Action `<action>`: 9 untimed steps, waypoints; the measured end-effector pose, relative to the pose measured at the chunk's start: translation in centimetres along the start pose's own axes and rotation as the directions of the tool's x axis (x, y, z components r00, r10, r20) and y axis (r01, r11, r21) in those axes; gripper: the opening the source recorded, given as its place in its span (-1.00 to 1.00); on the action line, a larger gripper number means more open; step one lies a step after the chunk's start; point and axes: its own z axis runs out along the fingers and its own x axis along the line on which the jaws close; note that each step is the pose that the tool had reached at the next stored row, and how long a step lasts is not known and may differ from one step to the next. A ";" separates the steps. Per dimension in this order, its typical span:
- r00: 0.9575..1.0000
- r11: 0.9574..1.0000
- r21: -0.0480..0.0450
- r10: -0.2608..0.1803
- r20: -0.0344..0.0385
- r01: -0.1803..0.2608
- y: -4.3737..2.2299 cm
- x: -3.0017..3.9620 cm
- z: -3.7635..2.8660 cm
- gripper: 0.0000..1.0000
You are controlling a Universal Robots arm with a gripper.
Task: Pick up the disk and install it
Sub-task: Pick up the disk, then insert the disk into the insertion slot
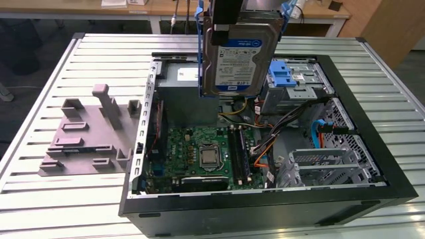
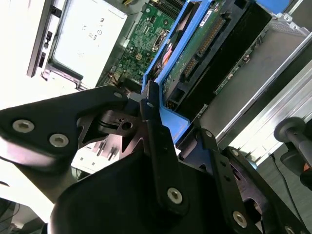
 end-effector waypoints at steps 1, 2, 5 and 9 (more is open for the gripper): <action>1.000 1.000 0.000 0.000 0.000 0.000 0.00 0.00 0.00 -0.27; 1.000 1.000 0.000 0.000 0.000 0.000 -0.01 0.00 0.00 -0.27; 1.000 1.000 0.000 0.000 0.000 0.000 -0.02 0.00 0.00 -0.27; 1.000 1.000 0.000 0.000 0.000 0.000 -0.03 0.00 0.00 -0.27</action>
